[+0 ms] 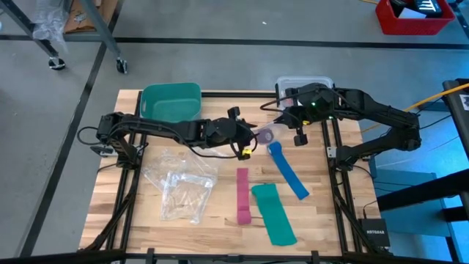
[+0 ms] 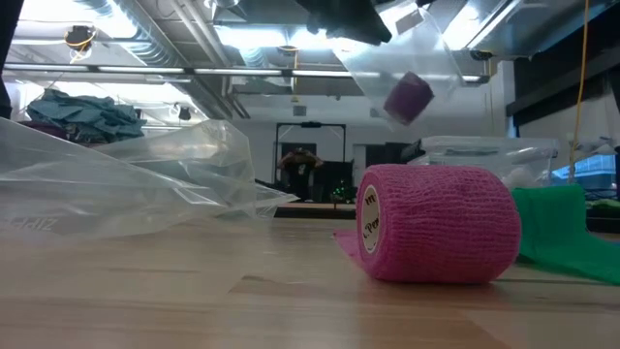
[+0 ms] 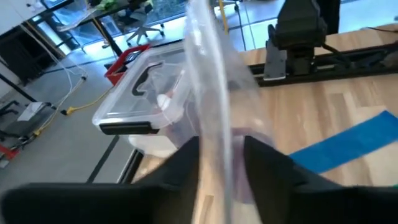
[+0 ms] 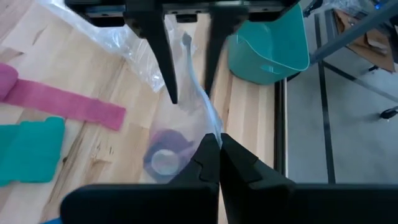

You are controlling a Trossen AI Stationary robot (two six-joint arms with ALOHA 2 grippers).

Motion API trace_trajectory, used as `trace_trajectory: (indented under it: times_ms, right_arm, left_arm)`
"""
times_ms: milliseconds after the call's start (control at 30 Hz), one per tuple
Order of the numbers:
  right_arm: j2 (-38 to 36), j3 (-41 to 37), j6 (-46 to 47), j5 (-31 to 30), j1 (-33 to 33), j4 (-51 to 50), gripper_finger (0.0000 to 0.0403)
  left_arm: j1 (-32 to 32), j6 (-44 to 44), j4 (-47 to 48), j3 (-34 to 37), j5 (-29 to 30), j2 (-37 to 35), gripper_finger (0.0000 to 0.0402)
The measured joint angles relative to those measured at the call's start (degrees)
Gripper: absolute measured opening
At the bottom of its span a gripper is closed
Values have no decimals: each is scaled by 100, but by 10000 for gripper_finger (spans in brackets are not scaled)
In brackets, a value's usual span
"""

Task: Roll bandage
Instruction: Put the packed bandage into the green bin

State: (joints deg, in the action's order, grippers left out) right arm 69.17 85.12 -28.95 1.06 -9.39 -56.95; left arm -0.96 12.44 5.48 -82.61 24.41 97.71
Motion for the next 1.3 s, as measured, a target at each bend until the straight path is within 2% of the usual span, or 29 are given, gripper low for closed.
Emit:
trace_trajectory:
  times_ms: [133,200,333,533,633,833,1033,1200,1300]
  right_arm:
    - [0,0,0,0,0,18,1]
    - [0,0,0,0,0,31,1]
    - [0,-2,0,-10,0,46,14]
    - [4,-4,-3,-35,0,499,57]
    - [4,-4,-24,0,0,706,83]
    - [4,-4,-185,0,0,817,128]
    - [4,-4,-190,0,0,948,149]
    - [4,-4,-190,-45,0,937,151]
    - [4,-4,-190,-46,0,934,151]
  left_arm:
    - [-5,416,-22,-2,-2,0,25]
    - [-3,553,-29,-2,-3,0,10]
    - [-1,854,-17,-2,-1,-12,5]
    - [3,1015,98,-2,-1,-232,1]
    - [54,968,424,-8,48,-451,1]
    - [224,666,1381,-11,566,-907,0]
    - [587,-284,2481,-11,970,-1448,0]
    - [962,-1289,3564,-11,1597,-1938,0]
    - [1226,-1915,4310,-11,1746,-2211,0]
